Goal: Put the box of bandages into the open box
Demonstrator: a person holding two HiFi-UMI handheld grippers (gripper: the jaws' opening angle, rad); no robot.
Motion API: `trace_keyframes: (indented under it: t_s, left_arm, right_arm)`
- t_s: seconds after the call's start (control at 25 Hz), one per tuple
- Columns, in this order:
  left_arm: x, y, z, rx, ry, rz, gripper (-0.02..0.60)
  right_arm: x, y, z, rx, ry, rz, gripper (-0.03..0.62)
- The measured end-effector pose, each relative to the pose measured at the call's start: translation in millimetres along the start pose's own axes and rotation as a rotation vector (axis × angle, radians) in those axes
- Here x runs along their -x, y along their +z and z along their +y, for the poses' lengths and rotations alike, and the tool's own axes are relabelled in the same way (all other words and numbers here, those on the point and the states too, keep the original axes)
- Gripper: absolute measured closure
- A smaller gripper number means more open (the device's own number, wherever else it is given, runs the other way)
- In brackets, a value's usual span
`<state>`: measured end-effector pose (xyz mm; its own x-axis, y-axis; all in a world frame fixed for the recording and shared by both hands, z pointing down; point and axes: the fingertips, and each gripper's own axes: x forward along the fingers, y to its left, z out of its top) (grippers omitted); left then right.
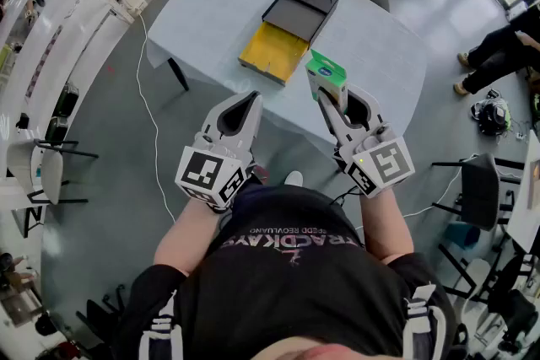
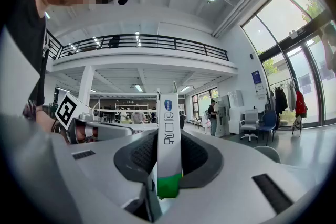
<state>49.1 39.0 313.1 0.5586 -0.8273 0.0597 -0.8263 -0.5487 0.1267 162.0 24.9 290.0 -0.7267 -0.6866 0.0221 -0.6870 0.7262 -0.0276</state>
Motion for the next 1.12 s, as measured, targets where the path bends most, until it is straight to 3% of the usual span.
trace_keyframes:
  t_s: [0.64, 1.12]
  left_arm:
    - [10.7, -3.7, 9.2, 0.01, 0.013, -0.003, 0.566]
    - [12.8, 1.4, 25.1, 0.002, 0.01, 0.007, 0.566]
  right_arm:
    - [-8.7, -1.0, 14.6, -0.002, 0.04, -0.014, 0.503]
    - [-24.3, 3.4, 11.1, -0.024, 0.014, -0.022, 0.503]
